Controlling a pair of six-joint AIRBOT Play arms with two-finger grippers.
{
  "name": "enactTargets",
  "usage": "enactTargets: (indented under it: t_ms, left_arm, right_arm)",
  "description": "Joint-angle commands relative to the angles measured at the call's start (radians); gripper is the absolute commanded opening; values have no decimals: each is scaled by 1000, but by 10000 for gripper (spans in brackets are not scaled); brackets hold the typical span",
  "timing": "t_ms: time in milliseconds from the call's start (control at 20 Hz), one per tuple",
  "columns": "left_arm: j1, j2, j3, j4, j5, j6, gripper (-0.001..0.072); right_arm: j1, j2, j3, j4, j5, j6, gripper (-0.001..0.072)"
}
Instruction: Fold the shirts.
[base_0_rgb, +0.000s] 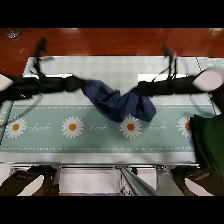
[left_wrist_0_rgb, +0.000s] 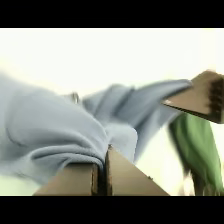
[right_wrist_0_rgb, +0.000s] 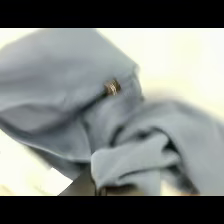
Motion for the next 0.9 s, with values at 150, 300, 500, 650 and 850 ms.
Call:
enactTargets:
  t_ms: [150, 300, 500, 650, 850]
  left_arm:
    - [274, 114, 522, 13, 2, -51, 27]
    - [402, 185, 628, 79, -15, -92, 26]
    - [480, 316, 642, 163, -39, -111, 26]
    - [461, 407, 642, 233, -97, -112, 27]
    - [339, 481, 640, 393, -174, -167, 26]
  right_arm:
    - [-35, 17, 808, -200, 384, 29, 17]
    - [-35, 114, 875, -202, 472, 25, 17]
    - [-35, 246, 875, -201, 599, 26, 17]
    - [-35, 307, 875, -200, 698, 62, 17]
    - [-35, 351, 772, -195, 841, 129, 17]
